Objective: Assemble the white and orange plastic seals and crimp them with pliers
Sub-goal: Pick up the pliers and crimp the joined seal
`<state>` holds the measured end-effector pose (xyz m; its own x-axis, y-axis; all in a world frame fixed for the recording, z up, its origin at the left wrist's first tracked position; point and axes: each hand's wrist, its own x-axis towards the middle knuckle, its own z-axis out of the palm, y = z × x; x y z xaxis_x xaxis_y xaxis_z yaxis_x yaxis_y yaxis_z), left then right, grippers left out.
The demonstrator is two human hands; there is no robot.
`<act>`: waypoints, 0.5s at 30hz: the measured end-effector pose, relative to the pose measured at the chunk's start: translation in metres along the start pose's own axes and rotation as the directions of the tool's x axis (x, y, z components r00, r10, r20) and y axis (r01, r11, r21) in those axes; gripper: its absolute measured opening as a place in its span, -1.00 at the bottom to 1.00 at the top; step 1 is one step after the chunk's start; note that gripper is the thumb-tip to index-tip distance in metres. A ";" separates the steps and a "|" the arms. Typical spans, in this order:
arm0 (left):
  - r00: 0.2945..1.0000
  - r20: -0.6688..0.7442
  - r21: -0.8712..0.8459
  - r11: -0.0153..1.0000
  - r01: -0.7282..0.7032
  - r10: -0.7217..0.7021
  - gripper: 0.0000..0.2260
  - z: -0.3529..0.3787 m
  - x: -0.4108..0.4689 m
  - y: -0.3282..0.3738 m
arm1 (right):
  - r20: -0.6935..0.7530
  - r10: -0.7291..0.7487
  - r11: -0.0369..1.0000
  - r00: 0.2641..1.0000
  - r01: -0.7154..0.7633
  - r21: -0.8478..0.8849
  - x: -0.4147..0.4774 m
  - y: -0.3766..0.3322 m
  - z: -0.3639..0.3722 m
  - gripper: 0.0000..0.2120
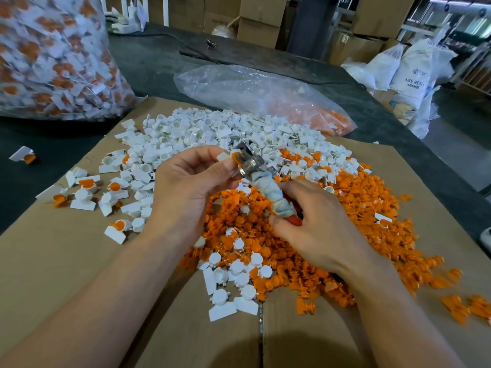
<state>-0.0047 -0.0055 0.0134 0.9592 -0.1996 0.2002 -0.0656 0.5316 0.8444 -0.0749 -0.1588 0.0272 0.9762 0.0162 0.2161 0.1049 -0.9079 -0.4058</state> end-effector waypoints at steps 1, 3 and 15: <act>1.000 0.005 0.006 1.000 0.000 0.000 -0.92 0.000 0.000 0.000 | 0.012 0.006 1.000 1.000 -0.006 0.006 0.000 0.000 0.000 -0.66; 1.000 0.010 0.009 1.000 0.001 -0.001 -0.93 0.000 0.001 -0.001 | 0.028 0.004 0.999 1.000 -0.005 0.035 -0.001 -0.001 -0.001 -0.79; 0.999 -0.040 0.016 1.000 0.013 -0.012 -0.90 0.001 0.001 -0.003 | 0.002 0.001 0.991 1.000 -0.002 0.130 -0.001 -0.004 0.005 -0.74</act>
<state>-0.0041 -0.0084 0.0116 0.9703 -0.1724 0.1699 -0.0579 0.5162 0.8545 -0.0752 -0.1528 0.0239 0.9767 0.0156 0.2140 0.1271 -0.8455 -0.5186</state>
